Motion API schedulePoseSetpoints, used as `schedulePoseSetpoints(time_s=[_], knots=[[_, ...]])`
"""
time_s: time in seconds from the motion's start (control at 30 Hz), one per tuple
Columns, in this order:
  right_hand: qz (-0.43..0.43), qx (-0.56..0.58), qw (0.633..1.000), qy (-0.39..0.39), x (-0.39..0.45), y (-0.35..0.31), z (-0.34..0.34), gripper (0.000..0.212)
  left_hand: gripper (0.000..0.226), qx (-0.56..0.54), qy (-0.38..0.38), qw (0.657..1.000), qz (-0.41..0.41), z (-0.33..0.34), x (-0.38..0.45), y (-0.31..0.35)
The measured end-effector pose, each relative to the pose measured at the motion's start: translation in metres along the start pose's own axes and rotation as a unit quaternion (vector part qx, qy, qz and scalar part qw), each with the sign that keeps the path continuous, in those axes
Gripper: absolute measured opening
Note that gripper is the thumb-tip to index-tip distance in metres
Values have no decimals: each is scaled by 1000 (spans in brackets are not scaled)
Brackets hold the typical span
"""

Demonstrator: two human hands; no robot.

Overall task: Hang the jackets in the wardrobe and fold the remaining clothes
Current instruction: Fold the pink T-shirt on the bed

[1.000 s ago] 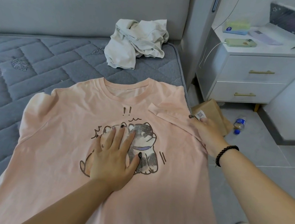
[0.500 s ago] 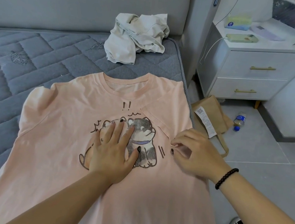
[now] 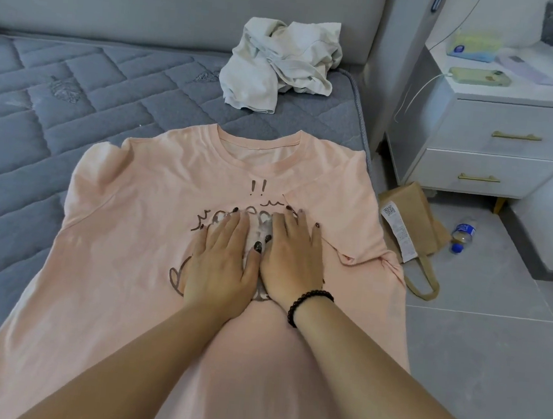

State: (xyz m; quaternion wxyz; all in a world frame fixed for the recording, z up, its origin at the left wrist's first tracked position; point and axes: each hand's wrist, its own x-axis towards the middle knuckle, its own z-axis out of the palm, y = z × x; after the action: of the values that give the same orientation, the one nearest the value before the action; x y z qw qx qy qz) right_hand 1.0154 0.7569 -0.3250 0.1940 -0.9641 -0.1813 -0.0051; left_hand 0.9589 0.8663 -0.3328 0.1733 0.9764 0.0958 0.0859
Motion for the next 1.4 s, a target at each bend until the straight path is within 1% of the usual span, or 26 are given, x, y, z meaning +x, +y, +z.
schedulePoseSetpoints(time_s=[0.07, 0.13, 0.23, 0.3, 0.33, 0.4, 0.47, 0.53, 0.6, 0.63, 0.7, 0.77, 0.83, 0.9, 0.97, 1.03, 1.07, 1.1, 1.13, 1.17, 1.2, 1.23, 1.27, 1.3, 1.37, 1.4], knots=[[2, -21, 999, 28, -4, 0, 9, 49, 62, -19, 8, 999, -30, -1, 2, -3], [-8, -32, 999, 43, -4, 5, 13, 47, 58, 10, 7, 998, -61, -6, 12, -19], [-9, -53, 997, 49, 0, 6, 18, 48, 60, 77, -7, 987, -141, -32, 30, -80], [-10, -67, 996, 56, 1, 2, 19, 46, 59, 105, 14, 979, -171, -57, 35, -130], [-7, -74, 996, 58, 0, 2, 19, 46, 56, 99, 41, 978, -177, -67, 36, -152], [0, -94, 994, 51, 0, 0, 18, 46, 49, 34, 114, 969, -216, -81, 35, -186], [3, -114, 993, 43, 0, -2, 16, 48, 48, -45, 169, 943, -284, -88, 36, -204], [5, -133, 991, 32, 0, -5, 16, 49, 45, -77, 201, 925, -312, -89, 40, -212], [-3, -162, 986, 26, 1, -9, 16, 49, 42, -81, 212, 925, -304, -88, 43, -215], [-27, -175, 984, 26, 3, -11, 16, 49, 40, -81, 215, 928, -294, -87, 43, -218], [-116, -198, 973, 28, 11, -20, 17, 50, 36, -63, 206, 939, -268, -84, 45, -223], [-219, -211, 952, 27, 27, -33, 17, 49, 34, -48, 194, 949, -243, -82, 47, -228], [-282, -172, 944, 21, 53, -51, 18, 44, 29, -61, 194, 953, -223, -81, 50, -231], [-259, -81, 962, -5, 86, -74, 20, 36, 24, -104, 199, 955, -196, -82, 50, -227], [-194, 34, 980, -42, 124, -110, 23, 29, 22, -189, 200, 946, -169, -87, 48, -218], [-136, 134, 978, -80, 162, -154, 28, 25, 23, -319, 164, 915, -183, -92, 48, -212], [-114, 180, 970, -121, 178, -177, 30, 27, 22, -396, 127, 886, -208, -96, 48, -212], [-96, 214, 957, -173, 191, -199, 32, 30, 20, -483, 91, 839, -234, -100, 49, -213], [-93, 214, 946, -224, 200, -214, 33, 33, 16, -570, 64, 776, -262, -104, 52, -215], [-109, 179, 942, -263, 208, -226, 34, 36, 11, -637, 52, 712, -292, -108, 54, -215], [-137, 126, 938, -292, 213, -233, 34, 35, 8, -671, 58, 667, -318, -110, 56, -217], [-165, 76, 933, -311, 216, -236, 33, 30, 6, -676, 68, 651, -339, -112, 57, -217], [-183, 44, 928, -321, 218, -235, 31, 22, 5, -653, 75, 665, -355, -112, 57, -217], [-183, 40, 926, -328, 219, -233, 30, 16, 6, -606, 72, 704, -363, -111, 56, -216], [-164, 64, 929, -326, 217, -221, 28, 18, 18, -467, 40, 815, -340, -108, 52, -212], [-150, 73, 931, -325, 214, -214, 26, 20, 28, -406, 24, 857, -316, -106, 50, -208]])
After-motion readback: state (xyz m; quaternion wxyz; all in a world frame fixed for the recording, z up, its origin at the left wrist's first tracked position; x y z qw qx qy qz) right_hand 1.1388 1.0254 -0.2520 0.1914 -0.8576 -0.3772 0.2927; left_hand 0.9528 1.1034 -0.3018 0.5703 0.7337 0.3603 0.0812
